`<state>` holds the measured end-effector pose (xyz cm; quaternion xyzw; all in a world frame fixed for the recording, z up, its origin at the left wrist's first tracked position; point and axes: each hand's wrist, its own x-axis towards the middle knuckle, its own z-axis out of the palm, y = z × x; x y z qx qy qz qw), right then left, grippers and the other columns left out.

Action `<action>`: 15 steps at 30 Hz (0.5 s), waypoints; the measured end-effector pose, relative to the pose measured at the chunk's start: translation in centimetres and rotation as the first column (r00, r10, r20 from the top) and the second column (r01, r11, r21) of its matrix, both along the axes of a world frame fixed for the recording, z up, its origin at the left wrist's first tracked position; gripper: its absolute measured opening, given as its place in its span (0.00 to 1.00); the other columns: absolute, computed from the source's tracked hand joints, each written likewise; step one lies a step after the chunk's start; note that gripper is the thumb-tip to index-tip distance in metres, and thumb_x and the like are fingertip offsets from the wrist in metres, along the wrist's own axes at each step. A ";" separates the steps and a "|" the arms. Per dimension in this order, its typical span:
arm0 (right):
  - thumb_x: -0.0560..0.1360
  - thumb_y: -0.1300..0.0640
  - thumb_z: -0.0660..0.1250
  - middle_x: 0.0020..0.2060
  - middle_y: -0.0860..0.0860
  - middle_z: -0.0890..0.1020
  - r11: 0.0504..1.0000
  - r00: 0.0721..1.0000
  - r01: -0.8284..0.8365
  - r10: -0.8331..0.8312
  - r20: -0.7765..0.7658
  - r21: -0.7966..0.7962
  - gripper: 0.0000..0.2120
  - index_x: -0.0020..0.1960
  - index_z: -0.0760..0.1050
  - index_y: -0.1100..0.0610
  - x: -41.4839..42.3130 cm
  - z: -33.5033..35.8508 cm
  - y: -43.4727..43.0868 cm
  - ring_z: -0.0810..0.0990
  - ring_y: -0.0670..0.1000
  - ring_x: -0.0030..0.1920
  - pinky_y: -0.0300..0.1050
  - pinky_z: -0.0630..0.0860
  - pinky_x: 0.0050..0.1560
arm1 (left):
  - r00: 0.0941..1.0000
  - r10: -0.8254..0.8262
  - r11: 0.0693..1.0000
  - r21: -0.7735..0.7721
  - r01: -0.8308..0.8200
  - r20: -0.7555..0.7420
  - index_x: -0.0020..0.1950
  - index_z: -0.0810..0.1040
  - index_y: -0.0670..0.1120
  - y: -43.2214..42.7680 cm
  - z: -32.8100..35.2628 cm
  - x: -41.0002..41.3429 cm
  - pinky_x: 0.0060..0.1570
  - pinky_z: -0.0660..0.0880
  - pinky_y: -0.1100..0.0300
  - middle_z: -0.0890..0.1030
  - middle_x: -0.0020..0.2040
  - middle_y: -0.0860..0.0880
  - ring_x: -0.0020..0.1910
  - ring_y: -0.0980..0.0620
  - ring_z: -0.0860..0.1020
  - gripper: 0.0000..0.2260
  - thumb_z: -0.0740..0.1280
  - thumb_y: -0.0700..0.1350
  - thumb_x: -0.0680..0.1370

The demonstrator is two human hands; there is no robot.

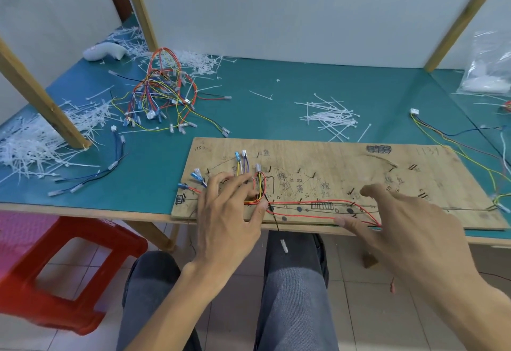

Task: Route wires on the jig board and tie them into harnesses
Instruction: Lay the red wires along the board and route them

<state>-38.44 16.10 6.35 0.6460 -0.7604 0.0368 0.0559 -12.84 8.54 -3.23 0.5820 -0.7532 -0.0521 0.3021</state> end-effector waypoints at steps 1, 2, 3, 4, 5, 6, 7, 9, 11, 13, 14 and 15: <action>0.69 0.18 0.48 0.45 0.38 0.83 1.000 0.995 -0.024 0.023 0.099 0.010 0.35 0.63 0.71 0.38 0.1 0.3 0.3 0.84 0.50 0.47 0.46 0.71 0.34 | 1.000 -0.001 1.000 -0.004 0.001 0.004 0.54 0.83 0.50 0.0 -0.1 0.0 0.66 0.70 0.50 0.80 0.67 0.59 0.69 0.51 0.71 0.12 0.73 0.57 0.78; 0.69 0.19 0.51 0.43 0.37 0.82 0.999 0.982 -0.039 0.032 0.188 0.033 0.32 0.62 0.71 0.38 0.3 0.7 0.7 0.83 0.49 0.48 0.47 0.72 0.36 | 1.000 -0.002 1.000 -0.009 0.002 0.004 0.53 0.83 0.51 0.0 -0.1 0.0 0.65 0.69 0.50 0.80 0.67 0.59 0.69 0.51 0.71 0.12 0.73 0.57 0.79; 0.69 0.20 0.55 0.43 0.37 0.82 0.998 0.974 -0.059 0.051 0.220 0.028 0.30 0.61 0.71 0.37 0.7 1.1 1.1 0.83 0.50 0.48 0.47 0.72 0.36 | 1.000 -0.002 1.000 -0.014 0.002 0.002 0.53 0.83 0.51 0.0 -0.2 0.0 0.65 0.69 0.50 0.80 0.67 0.60 0.69 0.50 0.71 0.11 0.73 0.57 0.79; 0.70 0.22 0.59 0.43 0.39 0.83 0.997 0.983 -0.080 0.082 0.167 -0.018 0.27 0.60 0.73 0.38 0.8 1.2 1.5 0.84 0.51 0.47 0.45 0.69 0.33 | 1.000 -0.003 1.000 -0.018 0.003 -0.002 0.52 0.83 0.51 0.0 -0.2 0.0 0.65 0.69 0.50 0.80 0.67 0.60 0.69 0.50 0.71 0.11 0.73 0.57 0.79; 0.72 0.26 0.64 0.42 0.41 0.83 0.992 0.992 -0.088 0.096 0.078 -0.090 0.23 0.59 0.76 0.39 0.7 1.1 1.7 0.84 0.53 0.45 0.43 0.65 0.30 | 1.000 -0.005 1.000 -0.020 0.004 -0.007 0.52 0.83 0.51 -0.1 -0.3 0.0 0.65 0.69 0.50 0.80 0.67 0.60 0.69 0.50 0.71 0.11 0.73 0.57 0.78; 0.73 0.29 0.67 0.41 0.43 0.83 0.986 0.997 -0.068 0.071 0.012 -0.151 0.21 0.56 0.79 0.42 0.6 1.0 1.7 0.84 0.55 0.43 0.41 0.62 0.29 | 1.000 -0.005 1.000 -0.022 0.005 -0.013 0.51 0.83 0.51 -0.1 -0.3 0.0 0.66 0.69 0.50 0.80 0.67 0.60 0.69 0.50 0.71 0.11 0.73 0.57 0.78; 0.74 0.30 0.67 0.39 0.43 0.83 0.986 1.000 -0.024 0.020 -0.022 -0.167 0.18 0.52 0.80 0.43 0.1 1.0 1.5 0.83 0.55 0.42 0.41 0.61 0.30 | 1.000 -0.003 1.000 -0.024 0.003 -0.017 0.51 0.83 0.51 -0.1 -0.3 0.0 0.66 0.69 0.50 0.80 0.67 0.60 0.69 0.50 0.71 0.11 0.73 0.57 0.78; 0.76 0.31 0.65 0.35 0.43 0.82 0.990 0.999 0.045 -0.047 -0.012 -0.130 0.16 0.45 0.80 0.43 -1.7 1.1 0.6 0.81 0.56 0.39 0.42 0.64 0.30 | 1.000 0.001 1.000 -0.029 -0.002 -0.029 0.50 0.83 0.51 -0.2 -0.3 0.0 0.65 0.70 0.50 0.81 0.66 0.60 0.68 0.50 0.72 0.11 0.74 0.57 0.78; 0.77 0.34 0.66 0.33 0.43 0.81 0.988 0.995 -0.026 0.041 0.094 -0.153 0.16 0.42 0.82 0.44 -4.0 0.7 -0.4 0.79 0.54 0.37 0.45 0.69 0.32 | 0.999 0.001 0.999 -0.033 -0.002 -0.040 0.49 0.83 0.51 -0.2 -0.5 0.0 0.64 0.70 0.49 0.81 0.66 0.60 0.68 0.50 0.72 0.11 0.73 0.58 0.78; 0.78 0.36 0.67 0.35 0.42 0.82 0.975 0.925 -0.133 0.186 0.332 -0.177 0.15 0.43 0.84 0.44 -5.5 0.4 -1.3 0.78 0.48 0.39 0.50 0.74 0.36 | 0.999 0.002 0.999 -0.033 -0.003 -0.041 0.49 0.83 0.51 -0.2 -0.5 0.0 0.64 0.70 0.49 0.81 0.66 0.61 0.68 0.50 0.72 0.11 0.72 0.58 0.78; 0.77 0.37 0.68 0.35 0.42 0.83 0.970 0.865 -0.178 0.234 0.443 -0.164 0.14 0.43 0.86 0.44 -6.1 -0.1 -1.6 0.78 0.47 0.41 0.52 0.74 0.38 | 0.999 0.001 0.999 -0.036 -0.002 -0.043 0.49 0.83 0.51 -0.2 -0.6 0.0 0.64 0.69 0.50 0.81 0.66 0.61 0.68 0.50 0.72 0.12 0.71 0.59 0.78; 0.77 0.38 0.69 0.35 0.42 0.83 0.964 0.810 -0.213 0.264 0.523 -0.156 0.14 0.43 0.86 0.45 -6.7 -0.7 -2.0 0.79 0.48 0.41 0.53 0.74 0.39 | 0.999 0.000 0.999 -0.038 -0.002 -0.046 0.49 0.83 0.51 -0.3 -0.6 0.0 0.64 0.69 0.50 0.81 0.66 0.61 0.68 0.51 0.71 0.12 0.71 0.59 0.78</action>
